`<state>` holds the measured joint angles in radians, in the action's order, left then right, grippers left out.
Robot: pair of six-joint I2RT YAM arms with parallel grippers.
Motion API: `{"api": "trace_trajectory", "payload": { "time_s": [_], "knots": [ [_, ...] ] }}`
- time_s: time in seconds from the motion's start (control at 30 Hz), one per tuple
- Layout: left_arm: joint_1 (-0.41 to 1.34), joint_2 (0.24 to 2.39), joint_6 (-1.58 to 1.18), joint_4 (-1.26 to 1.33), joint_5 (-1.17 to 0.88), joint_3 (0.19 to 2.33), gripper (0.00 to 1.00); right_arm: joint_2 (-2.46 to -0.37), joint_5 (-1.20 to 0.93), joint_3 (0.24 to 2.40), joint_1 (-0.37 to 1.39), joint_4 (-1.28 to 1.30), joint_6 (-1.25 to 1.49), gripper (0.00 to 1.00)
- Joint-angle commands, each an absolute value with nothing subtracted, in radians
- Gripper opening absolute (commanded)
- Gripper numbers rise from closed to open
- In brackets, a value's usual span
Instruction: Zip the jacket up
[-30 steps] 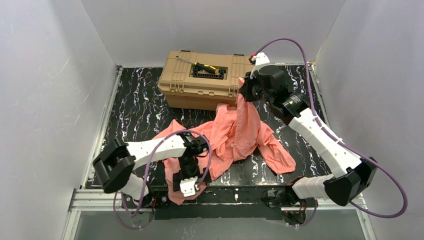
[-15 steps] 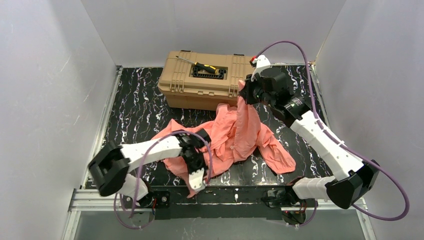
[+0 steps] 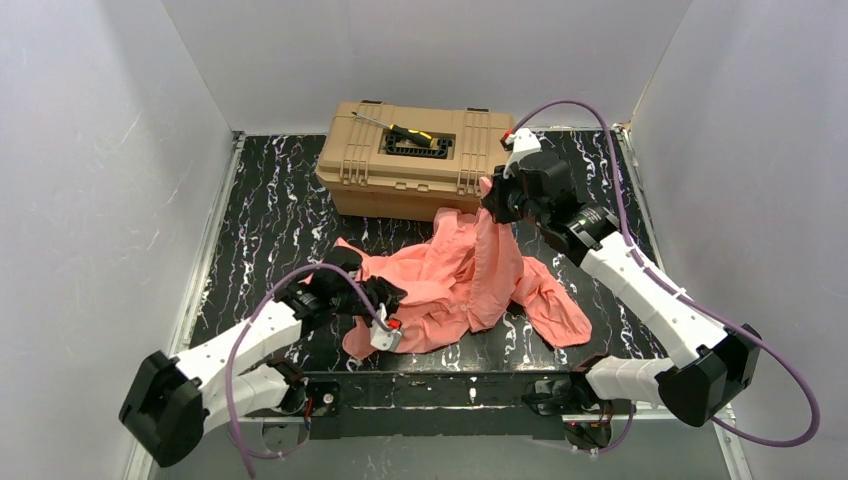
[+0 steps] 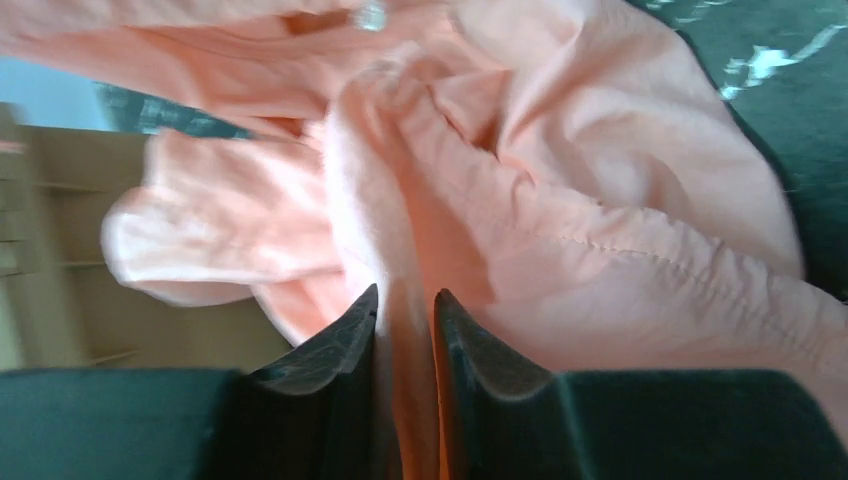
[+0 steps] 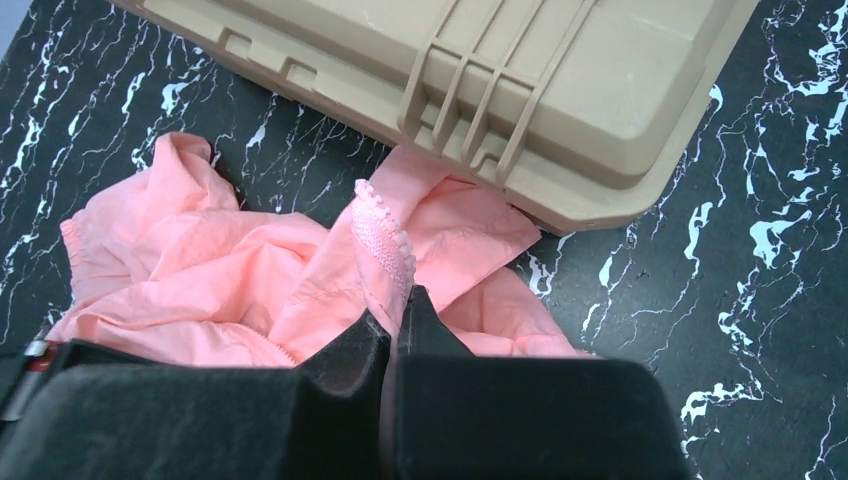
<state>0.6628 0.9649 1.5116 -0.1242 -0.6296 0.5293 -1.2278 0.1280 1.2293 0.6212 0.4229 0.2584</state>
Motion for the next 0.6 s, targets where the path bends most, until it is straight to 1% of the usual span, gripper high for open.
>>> {"api": "trace_trajectory", "payload": {
  "time_s": [0.0, 0.1, 0.13, 0.23, 0.33, 0.4, 0.5, 0.57],
  "knots": [
    [0.654, 1.041, 1.553, -0.307, -0.618, 0.574, 0.34, -1.194, 0.14, 1.22, 0.615, 0.376, 0.274, 0.01],
    [0.649, 1.026, 1.593, -0.418, -0.646, 0.615, 0.66, -1.19, 0.144, 1.214, 0.615, 0.384, 0.266, 0.01],
    [0.649, 1.012, 1.604, -0.448, -0.661, 0.625, 0.73, -1.189, 0.144, 1.212, 0.615, 0.385, 0.264, 0.01],
    [0.65, 0.964, 1.601, -0.563, -0.725, 0.69, 0.87, -1.184, 0.139, 1.203, 0.615, 0.382, 0.261, 0.01],
    [0.651, 0.938, 1.512, -0.658, -0.814, 0.788, 0.93, -1.179, 0.127, 1.19, 0.615, 0.379, 0.253, 0.01],
    [0.663, 0.949, 1.407, -0.661, -0.857, 0.839, 0.97, -1.178, 0.117, 1.183, 0.615, 0.377, 0.249, 0.01],
    [0.723, 1.01, 1.226, -0.587, -0.871, 0.895, 0.98, -1.174, 0.104, 1.173, 0.614, 0.371, 0.249, 0.01],
    [0.792, 1.066, 1.145, -0.489, -0.849, 0.883, 0.98, -1.167, 0.091, 1.165, 0.612, 0.365, 0.249, 0.01]
  ]
}}
